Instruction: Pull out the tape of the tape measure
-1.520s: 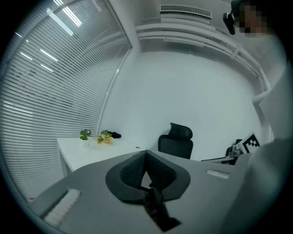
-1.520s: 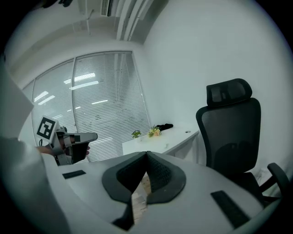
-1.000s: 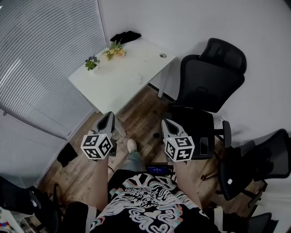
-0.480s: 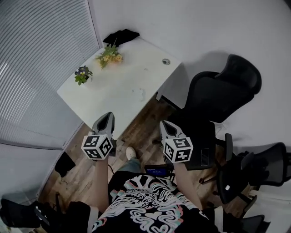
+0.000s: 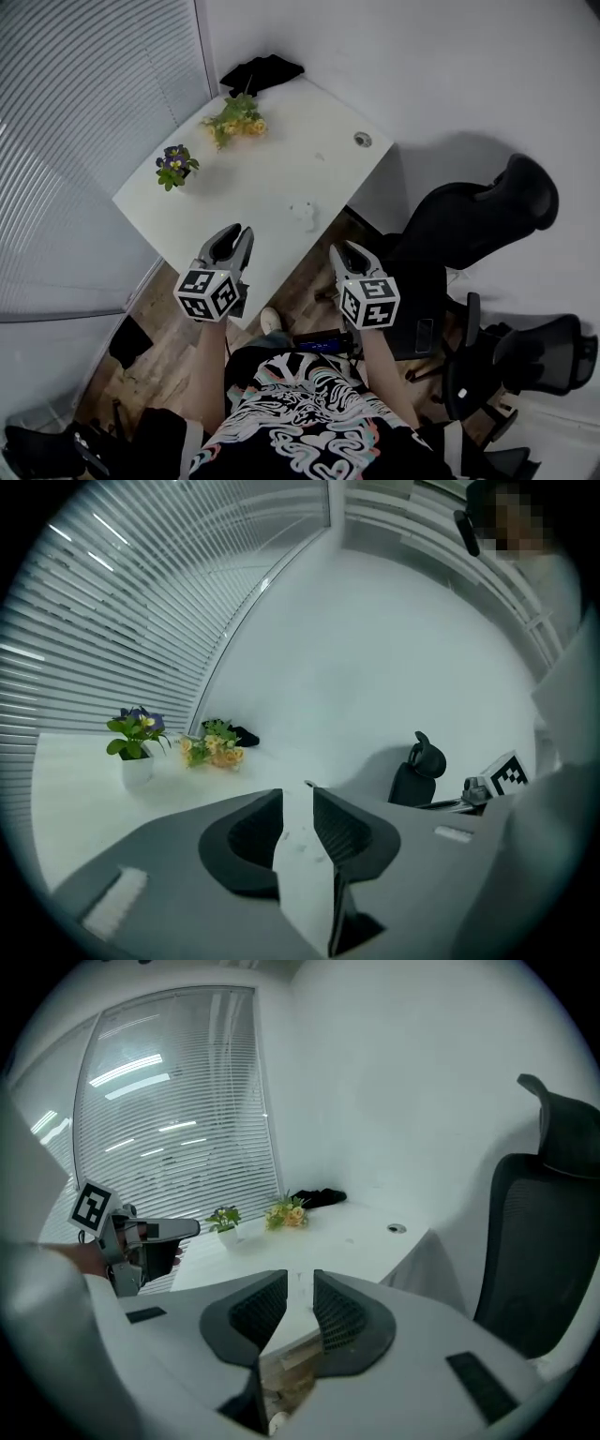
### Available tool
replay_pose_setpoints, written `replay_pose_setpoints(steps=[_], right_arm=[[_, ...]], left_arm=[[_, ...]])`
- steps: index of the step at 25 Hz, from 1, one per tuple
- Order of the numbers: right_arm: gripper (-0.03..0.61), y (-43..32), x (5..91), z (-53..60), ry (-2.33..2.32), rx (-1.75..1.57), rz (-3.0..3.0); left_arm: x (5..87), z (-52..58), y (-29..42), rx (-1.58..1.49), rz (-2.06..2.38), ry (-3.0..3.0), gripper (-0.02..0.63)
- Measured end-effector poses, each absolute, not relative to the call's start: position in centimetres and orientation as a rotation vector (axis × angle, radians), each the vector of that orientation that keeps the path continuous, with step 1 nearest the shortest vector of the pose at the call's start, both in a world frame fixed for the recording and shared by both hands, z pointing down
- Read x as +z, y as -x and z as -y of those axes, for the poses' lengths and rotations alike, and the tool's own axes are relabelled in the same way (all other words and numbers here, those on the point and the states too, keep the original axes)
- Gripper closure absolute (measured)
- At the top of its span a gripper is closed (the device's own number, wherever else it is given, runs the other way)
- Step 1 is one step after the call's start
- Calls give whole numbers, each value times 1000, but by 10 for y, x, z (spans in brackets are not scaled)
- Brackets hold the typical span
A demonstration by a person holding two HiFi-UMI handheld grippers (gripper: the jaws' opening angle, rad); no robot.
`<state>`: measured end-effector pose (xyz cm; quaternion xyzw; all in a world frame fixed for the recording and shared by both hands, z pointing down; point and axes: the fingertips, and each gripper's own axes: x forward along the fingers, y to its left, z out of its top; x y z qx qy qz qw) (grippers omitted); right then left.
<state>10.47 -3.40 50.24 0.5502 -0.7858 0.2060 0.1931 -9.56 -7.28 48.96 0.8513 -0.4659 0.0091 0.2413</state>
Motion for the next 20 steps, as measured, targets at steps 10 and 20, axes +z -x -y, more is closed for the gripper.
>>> replay_pose_setpoints(steps=[10,20], right_arm=[[489,-99,500,47,-1516,561,2176],[488,-93,516,75,-1471,577,2216]], left_arm=[[489,87,88,8,1221,-2354,509],[496,102,77,86,1185,-2382,511]])
